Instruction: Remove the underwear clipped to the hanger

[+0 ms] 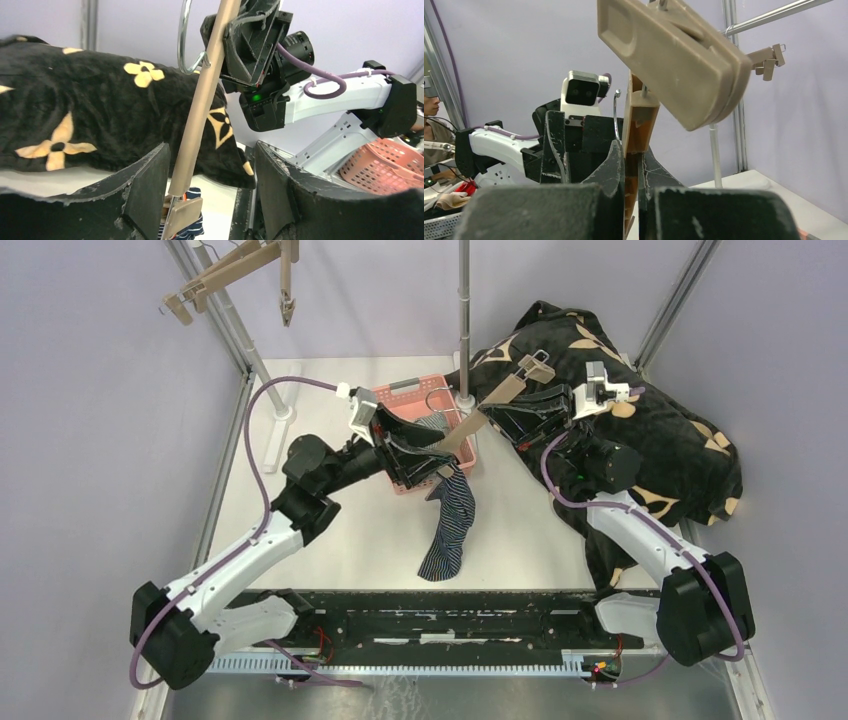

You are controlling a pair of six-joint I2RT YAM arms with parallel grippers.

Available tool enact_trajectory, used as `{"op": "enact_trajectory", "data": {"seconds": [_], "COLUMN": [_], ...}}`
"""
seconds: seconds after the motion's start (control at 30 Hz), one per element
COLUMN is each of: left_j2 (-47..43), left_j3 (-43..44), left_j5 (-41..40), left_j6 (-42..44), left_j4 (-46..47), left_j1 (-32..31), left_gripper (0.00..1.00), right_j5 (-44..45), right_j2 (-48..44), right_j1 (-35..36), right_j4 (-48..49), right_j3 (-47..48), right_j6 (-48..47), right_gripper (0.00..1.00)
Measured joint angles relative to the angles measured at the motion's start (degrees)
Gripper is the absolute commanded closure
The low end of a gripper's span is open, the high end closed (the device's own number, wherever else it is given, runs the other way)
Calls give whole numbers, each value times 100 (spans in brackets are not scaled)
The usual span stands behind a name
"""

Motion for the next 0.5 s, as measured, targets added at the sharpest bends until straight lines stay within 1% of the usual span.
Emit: {"op": "enact_trajectory", "data": {"seconds": [0.17,0.3,0.4,0.5], "left_j2": [-590,-1064,-1185,-1106], "left_j3": [-229,-433,-538,-568], "left_j5": [-337,-730,-962,-1141], "left_j6": [450,793,977,1043], "left_j4": [-273,-579,-752,-931], "left_j1": [-2,-2,-2,-2], "left_gripper": [24,23,23,22], "right_j5": [2,2,-2,-37], "right_j2": [-61,-160,-236,-308], "right_j1": [0,0,0,0], "right_j4": [-81,-186,-192,-184], "right_j3": [-26,-31,-35,-37], "right_j6": [-68,-76,-72,-48], "right_gripper": [99,99,99,99]}}
